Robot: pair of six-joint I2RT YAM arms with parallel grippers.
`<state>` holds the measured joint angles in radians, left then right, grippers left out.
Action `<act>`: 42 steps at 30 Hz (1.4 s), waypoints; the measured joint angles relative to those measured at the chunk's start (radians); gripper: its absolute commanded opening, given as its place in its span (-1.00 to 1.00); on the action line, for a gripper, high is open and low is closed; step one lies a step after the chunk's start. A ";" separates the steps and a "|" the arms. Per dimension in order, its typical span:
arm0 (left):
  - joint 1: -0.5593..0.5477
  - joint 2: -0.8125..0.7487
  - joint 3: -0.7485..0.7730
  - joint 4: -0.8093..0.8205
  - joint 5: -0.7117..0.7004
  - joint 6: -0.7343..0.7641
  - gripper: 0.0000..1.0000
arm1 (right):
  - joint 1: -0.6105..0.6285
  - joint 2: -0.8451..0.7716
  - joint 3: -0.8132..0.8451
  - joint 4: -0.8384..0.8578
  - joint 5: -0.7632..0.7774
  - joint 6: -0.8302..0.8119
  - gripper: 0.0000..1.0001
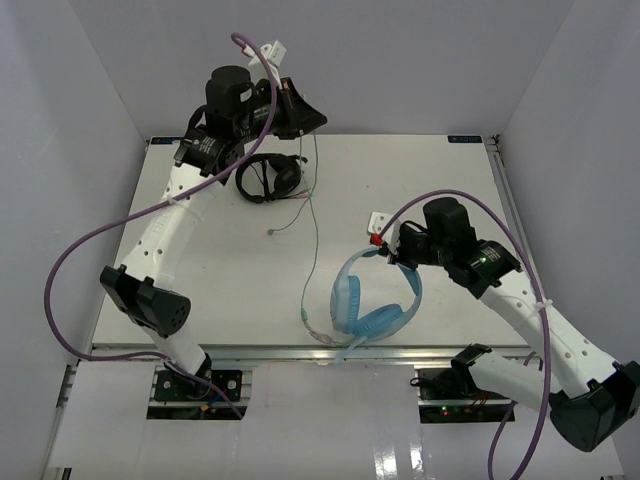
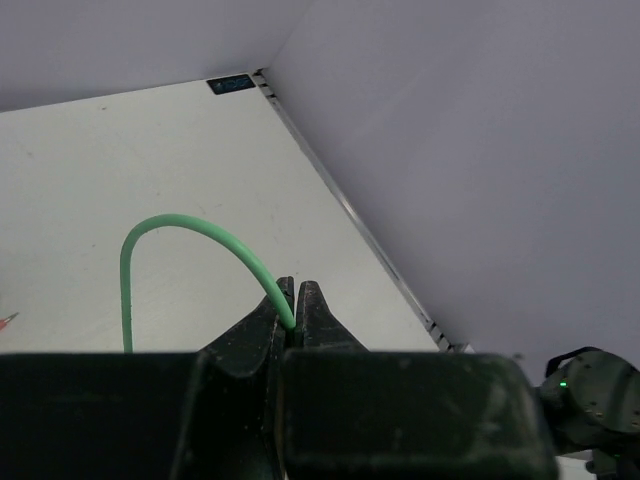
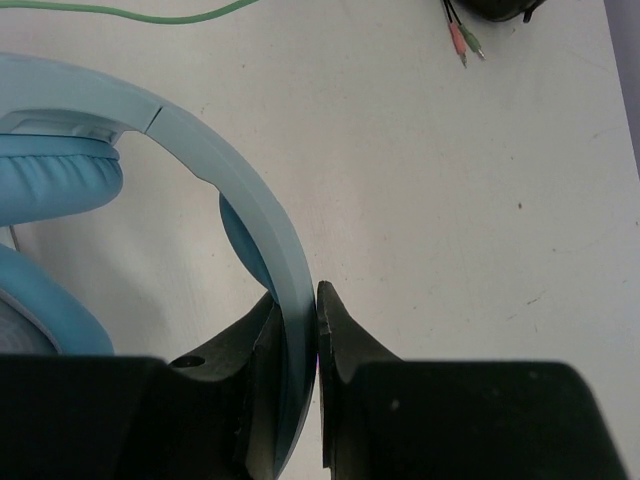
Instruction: Wrap the headphones
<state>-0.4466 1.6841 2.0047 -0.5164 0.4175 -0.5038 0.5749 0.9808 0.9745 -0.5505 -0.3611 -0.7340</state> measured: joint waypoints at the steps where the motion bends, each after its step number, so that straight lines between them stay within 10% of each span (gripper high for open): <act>1: -0.010 0.009 0.024 -0.005 -0.002 -0.008 -1.00 | 0.015 0.017 0.000 0.012 0.032 0.017 -0.85; 18: -0.037 -0.067 0.220 -0.134 -0.195 0.054 -1.00 | -0.001 0.151 0.013 0.088 0.428 0.210 -0.85; 32: -0.037 -0.113 0.193 -0.245 -0.424 0.254 -1.00 | -0.113 0.130 0.081 0.033 0.460 0.116 -0.85; 42: -0.037 -0.049 0.356 -0.258 -0.445 0.267 -1.00 | 0.024 0.288 0.264 -0.015 0.515 0.091 -0.85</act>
<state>-0.4835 1.6355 2.3612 -0.7741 -0.0273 -0.2370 0.5990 1.2690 1.2383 -0.5658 0.1537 -0.6426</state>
